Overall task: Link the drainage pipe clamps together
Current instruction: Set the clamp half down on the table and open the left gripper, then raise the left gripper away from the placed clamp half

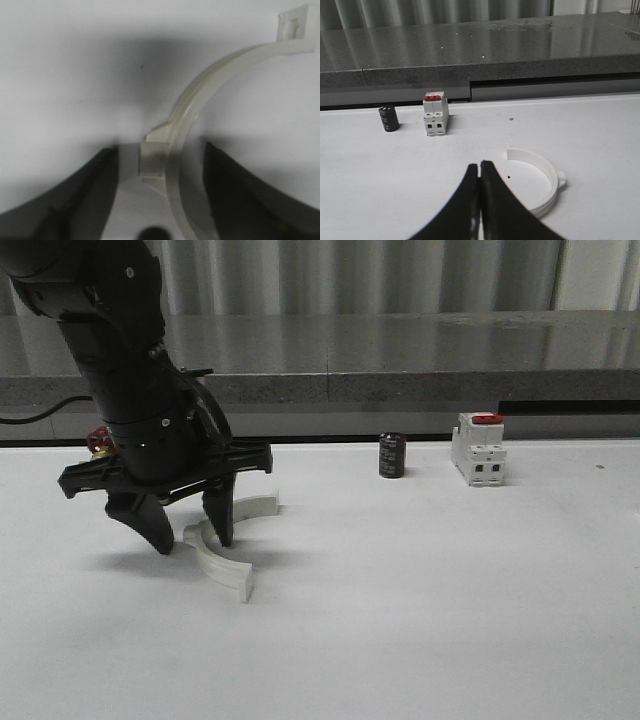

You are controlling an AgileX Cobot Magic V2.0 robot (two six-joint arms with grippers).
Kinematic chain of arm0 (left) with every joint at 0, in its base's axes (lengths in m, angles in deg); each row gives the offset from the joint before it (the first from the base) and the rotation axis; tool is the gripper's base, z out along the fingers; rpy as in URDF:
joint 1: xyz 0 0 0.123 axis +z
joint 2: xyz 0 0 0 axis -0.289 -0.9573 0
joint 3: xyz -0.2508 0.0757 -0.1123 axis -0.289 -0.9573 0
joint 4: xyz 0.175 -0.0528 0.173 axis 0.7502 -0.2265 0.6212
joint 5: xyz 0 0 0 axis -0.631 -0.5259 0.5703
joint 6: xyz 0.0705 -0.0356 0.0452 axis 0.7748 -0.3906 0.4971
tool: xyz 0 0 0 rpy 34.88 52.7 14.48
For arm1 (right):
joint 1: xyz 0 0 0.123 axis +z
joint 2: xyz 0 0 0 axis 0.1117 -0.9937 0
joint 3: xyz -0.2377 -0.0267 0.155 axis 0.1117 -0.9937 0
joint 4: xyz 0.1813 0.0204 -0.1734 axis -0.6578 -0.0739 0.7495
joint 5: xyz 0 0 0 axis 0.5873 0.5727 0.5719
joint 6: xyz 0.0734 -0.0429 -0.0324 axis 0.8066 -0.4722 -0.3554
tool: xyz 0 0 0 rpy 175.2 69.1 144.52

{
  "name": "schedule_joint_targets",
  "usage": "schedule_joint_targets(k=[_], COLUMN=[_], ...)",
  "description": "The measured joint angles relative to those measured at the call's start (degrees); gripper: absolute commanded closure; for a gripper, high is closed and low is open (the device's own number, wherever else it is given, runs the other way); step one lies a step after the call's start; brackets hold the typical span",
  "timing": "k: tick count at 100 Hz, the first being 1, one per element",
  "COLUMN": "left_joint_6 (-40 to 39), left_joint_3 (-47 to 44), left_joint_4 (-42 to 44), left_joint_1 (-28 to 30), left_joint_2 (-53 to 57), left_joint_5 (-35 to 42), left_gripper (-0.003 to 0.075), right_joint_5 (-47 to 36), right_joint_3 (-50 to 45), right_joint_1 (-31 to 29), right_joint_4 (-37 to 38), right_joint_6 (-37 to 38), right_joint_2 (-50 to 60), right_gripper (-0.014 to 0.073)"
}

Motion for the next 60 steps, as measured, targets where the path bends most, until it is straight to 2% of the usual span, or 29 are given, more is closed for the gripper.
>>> schedule_joint_targets(k=[8,33,60], left_joint_6=[0.0,4.2,12.2], left_joint_3=[0.4,1.6,1.7], left_joint_4=[0.0,-1.4,-2.3], left_joint_1=[0.0,0.0,1.1], left_joint_2=[0.0,1.0,11.9], left_joint_5=[0.1,-0.2,0.2], left_gripper=[0.0089,0.0092,0.0094], right_joint_5=[0.0,0.0,0.0], right_joint_3=[0.0,0.0,0.0], right_joint_1=[0.0,0.0,0.0], right_joint_4=[0.0,0.0,0.0], right_joint_6=[0.0,0.0,0.0], right_joint_2=[0.0,0.0,0.0], right_gripper=[0.0661,0.0661,0.0661])
